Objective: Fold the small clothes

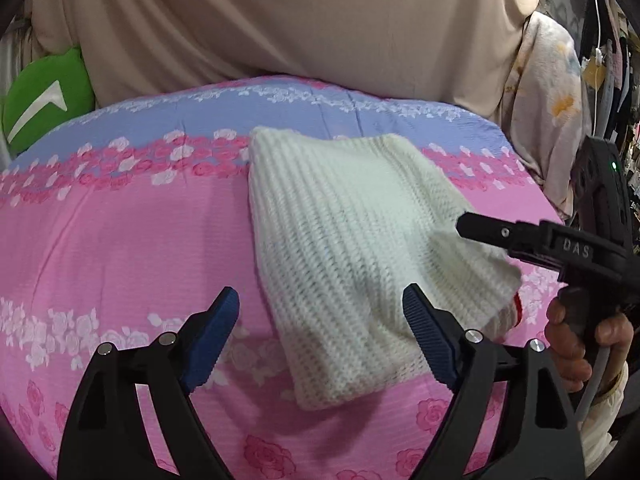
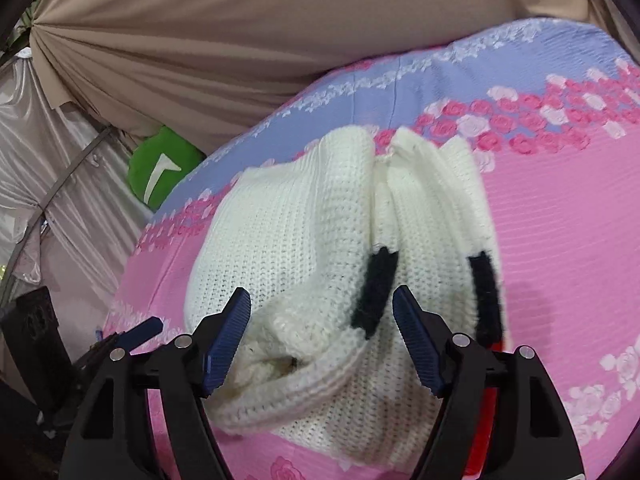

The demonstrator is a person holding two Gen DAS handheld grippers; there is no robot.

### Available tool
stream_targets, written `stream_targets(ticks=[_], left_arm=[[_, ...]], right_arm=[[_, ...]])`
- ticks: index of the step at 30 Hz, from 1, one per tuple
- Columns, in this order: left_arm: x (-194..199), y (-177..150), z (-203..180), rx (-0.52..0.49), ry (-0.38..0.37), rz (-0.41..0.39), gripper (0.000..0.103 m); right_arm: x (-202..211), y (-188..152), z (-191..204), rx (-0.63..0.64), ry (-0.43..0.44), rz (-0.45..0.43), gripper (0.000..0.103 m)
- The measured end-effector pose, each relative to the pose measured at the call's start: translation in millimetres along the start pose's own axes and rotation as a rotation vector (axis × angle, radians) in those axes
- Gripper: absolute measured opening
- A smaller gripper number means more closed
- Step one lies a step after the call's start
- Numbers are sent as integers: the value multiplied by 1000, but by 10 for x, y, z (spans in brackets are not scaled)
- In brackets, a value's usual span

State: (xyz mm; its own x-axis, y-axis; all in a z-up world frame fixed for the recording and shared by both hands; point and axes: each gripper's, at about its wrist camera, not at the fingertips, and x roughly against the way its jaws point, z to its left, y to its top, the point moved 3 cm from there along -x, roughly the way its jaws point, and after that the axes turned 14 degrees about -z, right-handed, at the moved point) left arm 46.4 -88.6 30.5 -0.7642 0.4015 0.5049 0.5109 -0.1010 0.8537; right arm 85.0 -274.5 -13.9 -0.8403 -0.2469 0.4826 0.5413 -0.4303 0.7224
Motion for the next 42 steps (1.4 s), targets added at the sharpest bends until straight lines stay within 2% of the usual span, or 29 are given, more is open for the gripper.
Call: stream_targets(ticks=[3,4,5,6,8,10,12,15,16,20,23,25,27,29,31,32,33,34,35,36,38,40,41,42], left_arm=[[-92,-162,21,4,-6,55,81],[-122,-205,25,8,-9,69,81],[-141,-248,37,9,-5,81,81],[-162,-270,40,9,-1,87,81],[-166,-295,38,11,1,88,81],[-168,-294,20,11,-8,84,81],[-192,-299,10,9,-13,84,82],[-320,-379,-20,14,-23,117,83],[-363,-404,-34,17,-25,129,83],[-333,-390,-71,30,-33,130,81],[-138,-251,-74,7,-37,70,82],[-25,-155,-90,9,-59,34,84],[65,-91,-161,12,-98,9,90],[62,-101,-288,-20,-138,17,90],[-46,-184,-382,-63,-135,60,90],[-131,-246,-396,-76,-125,93,89],[-190,-309,-392,-80,-119,119,85],[-264,-375,-367,-82,-104,151,80],[-308,-433,-328,-84,-91,176,71],[-346,-478,-280,-79,-85,196,68],[-361,-547,-183,-72,-92,209,68],[-343,-575,-136,-72,-100,214,68],[-331,-588,-130,-84,-97,216,68],[-322,-602,-134,-96,-93,214,68]], right_arm=[[-226,-33,68,34,-24,43,72],[-259,-25,106,59,-31,41,65],[-253,5,143,76,-26,24,35],[-200,52,167,79,-8,0,23],[47,201,149,29,92,-83,20],[276,292,38,5,117,-164,19],[394,277,-201,-8,51,-202,19],[88,45,-673,-53,-75,-68,20],[79,7,-735,-82,-38,-76,20],[352,50,-655,-74,-23,-134,31],[681,27,-523,-13,-16,-210,31],[820,-9,-428,20,5,-226,31],[918,-106,-289,72,35,-213,33],[900,-216,-170,115,57,-185,49],[832,-320,-145,143,50,-154,53],[757,-383,-157,160,20,-139,49],[701,-429,-191,168,-19,-131,38],[681,-453,-224,167,-39,-130,14],[697,-453,-254,152,-38,-138,13],[786,-432,-277,123,-9,-174,13],[1045,-357,-289,57,92,-253,11],[1171,-364,-372,-13,141,-249,10],[1107,-421,-457,-24,108,-206,10],[989,-502,-563,-19,16,-152,10]])
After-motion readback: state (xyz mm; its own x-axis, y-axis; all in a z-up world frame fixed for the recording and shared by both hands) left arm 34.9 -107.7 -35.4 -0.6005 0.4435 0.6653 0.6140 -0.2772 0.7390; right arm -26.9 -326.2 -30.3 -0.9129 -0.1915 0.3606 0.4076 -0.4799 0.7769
